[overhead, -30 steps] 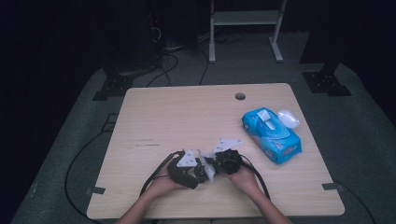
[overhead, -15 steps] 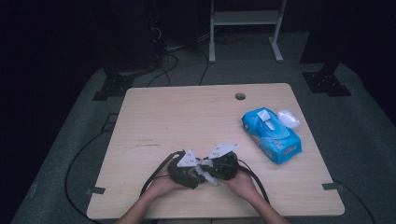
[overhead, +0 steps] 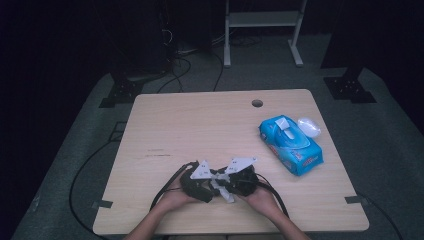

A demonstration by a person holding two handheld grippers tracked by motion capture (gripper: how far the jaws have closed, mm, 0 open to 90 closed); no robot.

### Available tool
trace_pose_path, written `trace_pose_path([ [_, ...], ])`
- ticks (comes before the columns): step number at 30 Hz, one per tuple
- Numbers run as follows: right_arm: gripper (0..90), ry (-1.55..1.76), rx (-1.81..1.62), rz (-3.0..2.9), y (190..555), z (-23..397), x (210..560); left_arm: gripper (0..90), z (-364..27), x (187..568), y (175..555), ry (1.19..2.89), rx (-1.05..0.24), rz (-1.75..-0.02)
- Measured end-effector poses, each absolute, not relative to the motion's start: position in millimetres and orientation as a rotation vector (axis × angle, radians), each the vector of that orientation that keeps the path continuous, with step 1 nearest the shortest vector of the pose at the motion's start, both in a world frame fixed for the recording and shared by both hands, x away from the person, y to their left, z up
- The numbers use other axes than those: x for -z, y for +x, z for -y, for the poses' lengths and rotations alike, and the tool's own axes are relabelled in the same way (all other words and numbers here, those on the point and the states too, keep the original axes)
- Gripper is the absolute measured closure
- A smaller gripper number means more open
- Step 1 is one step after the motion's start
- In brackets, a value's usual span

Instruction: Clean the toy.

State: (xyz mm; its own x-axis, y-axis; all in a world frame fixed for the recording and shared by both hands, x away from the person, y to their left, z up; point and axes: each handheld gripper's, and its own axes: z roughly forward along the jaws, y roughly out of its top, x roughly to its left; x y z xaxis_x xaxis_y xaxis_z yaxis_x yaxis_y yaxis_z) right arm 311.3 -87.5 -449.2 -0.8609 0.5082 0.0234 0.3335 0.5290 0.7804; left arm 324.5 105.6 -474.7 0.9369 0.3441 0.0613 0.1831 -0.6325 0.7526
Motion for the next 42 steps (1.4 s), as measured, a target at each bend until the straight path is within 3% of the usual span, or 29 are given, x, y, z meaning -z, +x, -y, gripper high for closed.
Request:
trace_pose_path([
  [6, 81.6, 0.872, -1.165, -2.419, 338, 117, 448, 25.2, -106, 475, 325, 2.273, -0.256, -0.365],
  [14, 81.6, 0.981, -1.094, -2.353, 339, 165, 447, 25.1, -104, 475, 325, 2.269, -0.260, -0.361],
  [21, 81.6, 0.883, -1.119, -2.399, 318, 155, 448, 25.0, -104, 475, 324, 2.271, -0.262, -0.359],
  [34, 81.6, 0.960, -1.158, -2.445, 302, 177, 452, 24.0, -102, 473, 323, 2.281, -0.272, -0.337],
  [42, 81.6, 0.946, -1.133, -2.467, 302, 174, 455, 21.8, -106, 471, 329, 2.253, -0.187, -0.389],
])
